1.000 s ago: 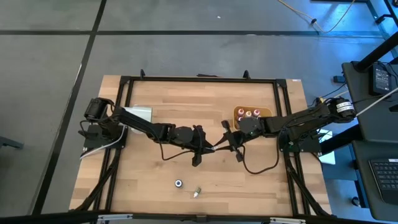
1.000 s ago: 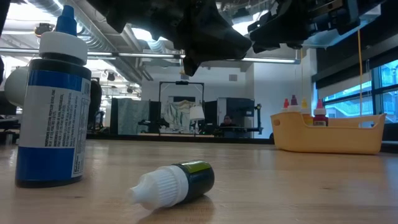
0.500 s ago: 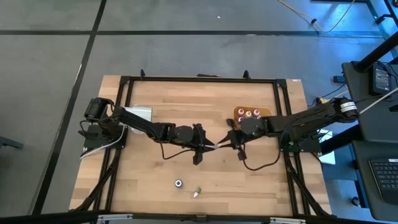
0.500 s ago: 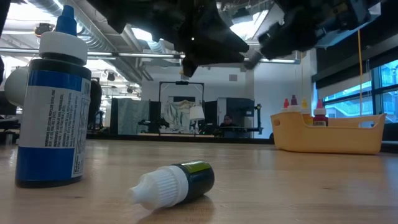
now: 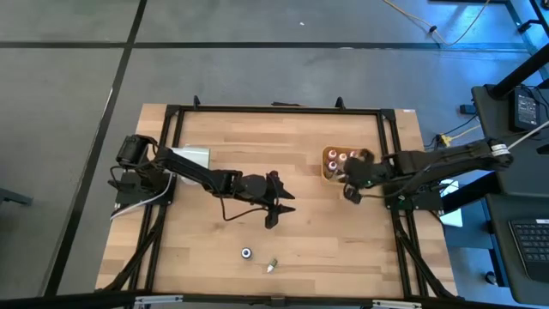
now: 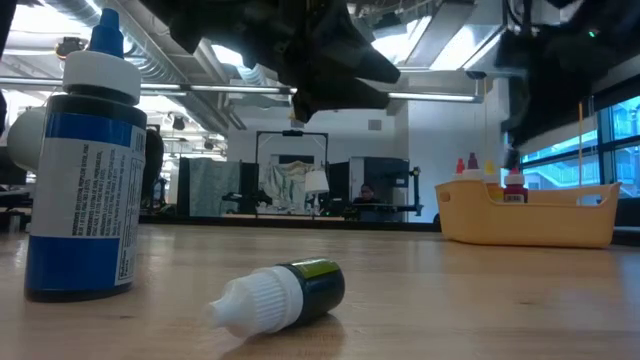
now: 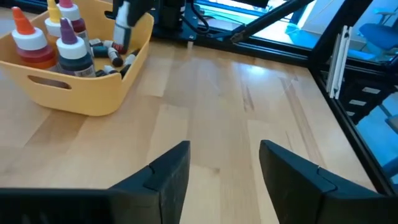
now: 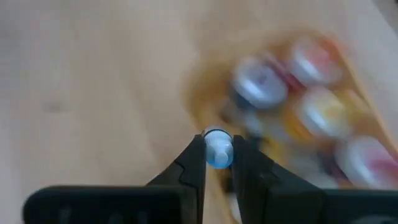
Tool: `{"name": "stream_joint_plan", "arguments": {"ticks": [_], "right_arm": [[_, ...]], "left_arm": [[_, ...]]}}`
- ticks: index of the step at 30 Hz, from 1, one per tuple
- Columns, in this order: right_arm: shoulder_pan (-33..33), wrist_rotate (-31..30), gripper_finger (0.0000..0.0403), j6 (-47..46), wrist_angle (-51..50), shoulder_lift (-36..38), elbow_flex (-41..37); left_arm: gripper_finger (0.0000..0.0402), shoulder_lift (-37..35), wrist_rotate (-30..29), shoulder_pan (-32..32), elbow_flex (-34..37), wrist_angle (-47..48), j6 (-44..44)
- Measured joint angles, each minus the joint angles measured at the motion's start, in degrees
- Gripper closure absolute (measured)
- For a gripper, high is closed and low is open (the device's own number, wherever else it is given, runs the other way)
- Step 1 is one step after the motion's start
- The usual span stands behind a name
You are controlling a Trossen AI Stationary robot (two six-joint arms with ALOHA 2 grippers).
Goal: Pick & Place food coloring
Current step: Put the blue food coloring bottle into the yellow bin
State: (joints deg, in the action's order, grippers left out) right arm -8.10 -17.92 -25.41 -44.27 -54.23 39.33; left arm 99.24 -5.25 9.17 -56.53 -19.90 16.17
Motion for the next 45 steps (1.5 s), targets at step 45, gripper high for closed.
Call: {"name": "stream_joint_plan", "arguments": {"ticks": [45], "right_arm": [[7.6,1.6,0.0311,-16.4,-15.6,-8.0,-4.4]], "left_arm": [[0.0215,0.0,3.9,5.8,0.0,3.5,1.1]]}}
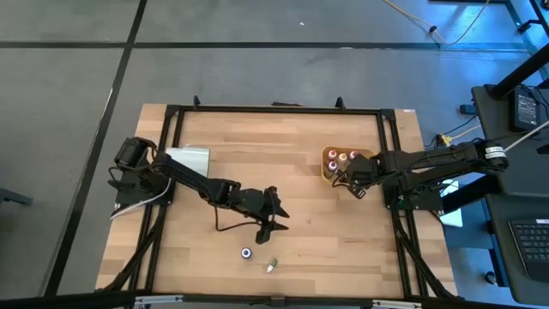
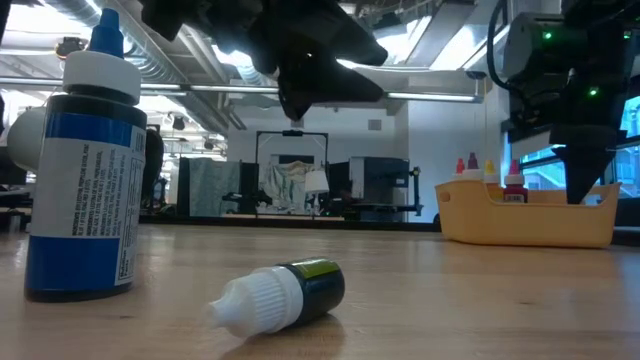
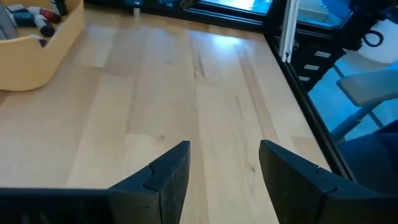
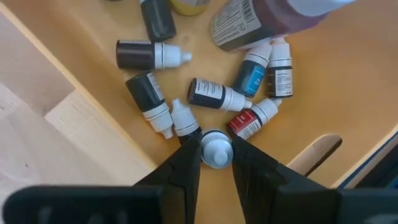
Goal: Pick & Place food coloring
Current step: Put the blue food coloring bottle into the yellow bin
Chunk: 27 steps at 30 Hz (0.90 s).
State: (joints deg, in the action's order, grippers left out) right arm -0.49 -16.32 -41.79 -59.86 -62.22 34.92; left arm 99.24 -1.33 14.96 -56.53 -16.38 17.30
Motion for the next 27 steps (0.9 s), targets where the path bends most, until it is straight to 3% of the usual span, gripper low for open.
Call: {"name": "stream_joint_plan", "arguments": {"ticks": [9,27], "right_arm": [[0.0,0.1,0.0310,0.4,0.0,0.0,0.0],[0.0,1.6,0.0310,0.3,0.5,0.0,0.0]], "left_arm": [[0.0212,0.0,5.4,1.5,0.0,0.0,0.0],[0.0148,0.0,5.4,1.9,0.0,0.0,-1.6]]}}
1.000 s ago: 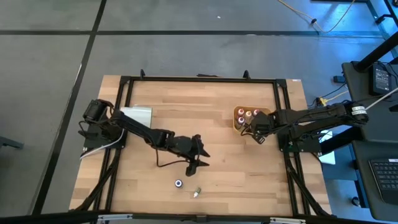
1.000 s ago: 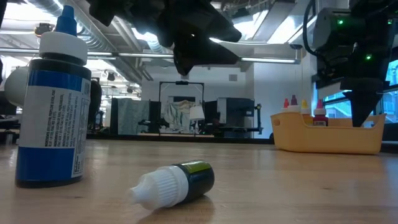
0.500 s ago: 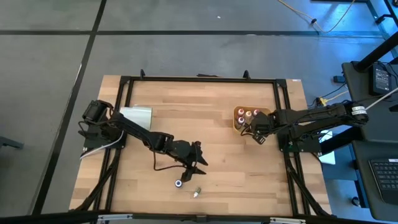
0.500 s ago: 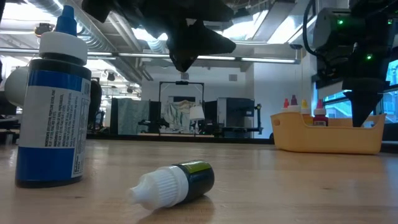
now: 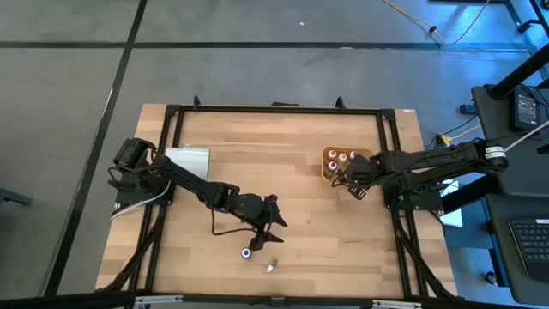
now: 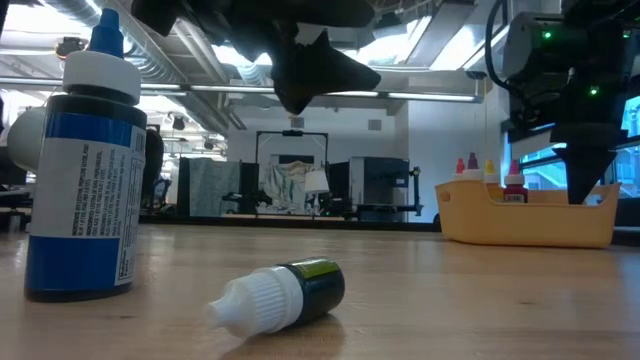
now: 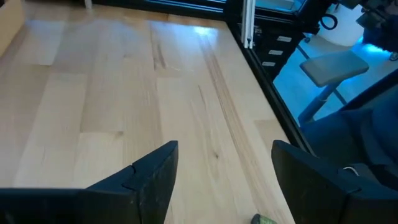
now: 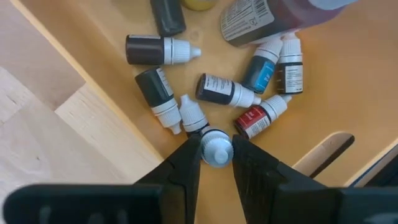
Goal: Pick & Place food coloring
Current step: Put the blue food coloring bottle into the yellow bin
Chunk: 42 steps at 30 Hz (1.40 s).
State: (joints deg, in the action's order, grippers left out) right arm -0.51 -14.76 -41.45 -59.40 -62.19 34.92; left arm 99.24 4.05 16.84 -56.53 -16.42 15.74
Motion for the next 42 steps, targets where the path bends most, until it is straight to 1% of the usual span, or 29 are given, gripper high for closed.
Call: {"name": "stream_joint_plan", "arguments": {"ticks": [3,7,10,13,16,19,21,24,27,30,37,40,42], "right_arm": [[0.0,0.0,0.0310,-0.3,0.0,0.0,0.0],[0.0,0.0,0.0310,-1.6,0.0,0.0,0.0],[0.0,-0.1,0.0310,-1.6,0.0,0.0,0.0],[0.0,-0.1,0.0309,-1.4,0.0,0.0,0.0],[0.0,-0.1,0.0298,-1.3,0.0,0.0,0.0],[0.0,-0.1,0.0282,-1.5,0.0,0.0,0.0],[0.0,-0.2,0.0272,-1.7,0.0,0.0,0.0],[0.0,-0.2,0.0262,-1.8,0.1,0.0,0.0],[0.0,-0.2,0.0259,-1.8,0.8,0.0,0.0],[0.0,-0.2,0.0258,-1.8,2.4,0.0,0.0],[0.0,-0.2,0.0258,-1.5,4.7,0.0,0.0],[0.0,-0.3,0.0258,-1.3,4.8,0.0,0.0],[0.0,-0.6,0.0258,-1.6,5.0,0.0,0.0]], "left_arm": [[0.0150,0.0,-0.1,-0.1,0.0,0.0,-0.5],[0.0149,0.0,-1.4,-0.6,0.0,0.0,4.2],[0.0149,0.0,-1.6,-0.7,-0.6,1.1,4.5],[0.0150,0.0,-2.1,0.0,-4.0,7.5,4.5],[0.0149,0.0,-6.2,1.1,-8.5,17.2,4.8],[0.0149,0.2,-9.4,1.8,-12.3,24.9,7.5],[0.0150,0.4,-10.3,2.2,-13.7,28.2,9.9],[0.0150,1.7,-10.4,2.8,-15.3,30.3,13.1],[0.0149,4.3,-9.5,3.5,-18.6,32.3,14.4],[0.0150,8.4,-9.0,4.3,-24.2,37.4,15.2],[0.0149,18.9,-8.5,6.4,-39.9,55.1,21.2],[0.0150,22.1,-8.5,7.7,-43.8,58.1,23.4],[0.0150,23.5,-8.5,8.6,-45.4,57.7,24.2]]}}
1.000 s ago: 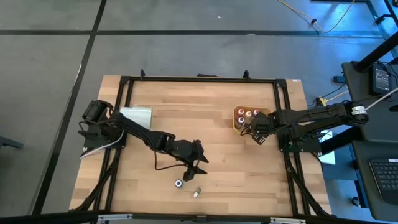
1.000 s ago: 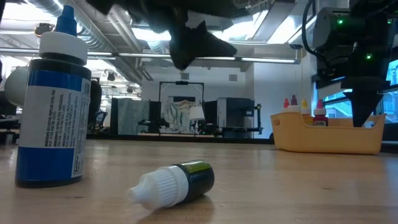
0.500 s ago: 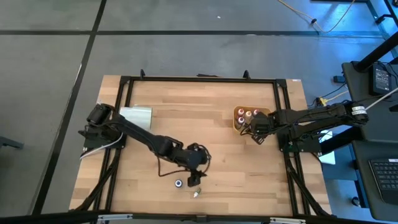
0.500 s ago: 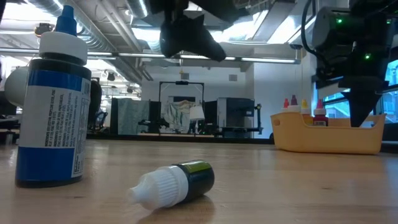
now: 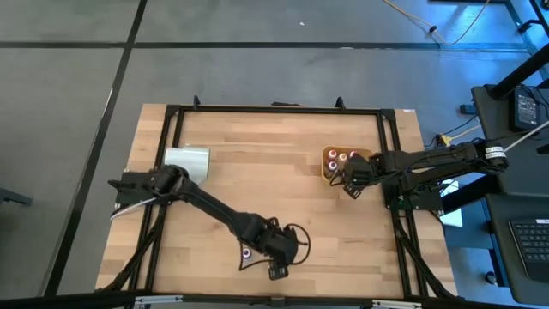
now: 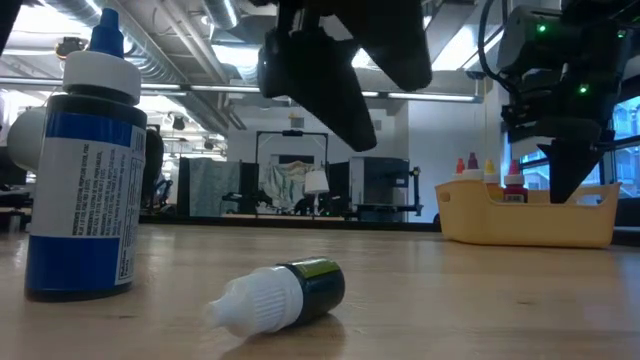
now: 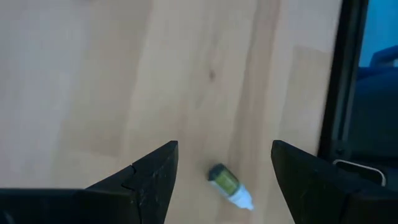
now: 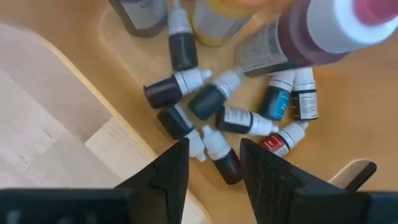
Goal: Pick & Place food coloring
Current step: Put the blue food coloring bottle into the yellow bin, then put the green food coloring bottle into the yellow bin
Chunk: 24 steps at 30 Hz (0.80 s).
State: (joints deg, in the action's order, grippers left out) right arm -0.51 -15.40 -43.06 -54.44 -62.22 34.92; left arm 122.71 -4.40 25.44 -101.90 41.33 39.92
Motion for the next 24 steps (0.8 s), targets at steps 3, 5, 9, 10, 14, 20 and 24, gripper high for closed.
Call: {"name": "stream_joint_plan", "arguments": {"ticks": [3,5,9,10,14,20,24], "right_arm": [[0.0,0.0,0.0258,0.0,1.8,0.0,0.0],[0.0,0.0,0.0258,0.0,3.0,0.0,0.0],[0.0,0.0,0.0258,0.0,4.3,0.0,0.0],[0.0,0.0,0.0258,0.0,4.4,0.0,0.0],[-0.1,0.0,0.0258,-0.1,4.5,0.0,0.0],[0.0,0.0,0.0258,-0.1,4.6,0.0,0.0],[0.0,0.0,0.0258,0.0,4.5,0.0,0.0]], "left_arm": [[0.0149,1.2,0.0,1.3,-0.6,0.3,1.9],[0.0149,2.0,-0.1,2.1,-0.6,0.7,3.7],[0.0151,3.4,0.0,3.1,-0.6,1.1,6.4],[0.0151,3.8,0.0,3.2,-0.6,1.5,6.6],[0.0149,5.5,0.2,3.5,-0.6,4.3,8.2],[0.0150,6.3,1.0,3.4,-0.6,5.0,9.0],[0.0149,6.3,1.0,3.2,-0.6,5.0,10.1]]}}
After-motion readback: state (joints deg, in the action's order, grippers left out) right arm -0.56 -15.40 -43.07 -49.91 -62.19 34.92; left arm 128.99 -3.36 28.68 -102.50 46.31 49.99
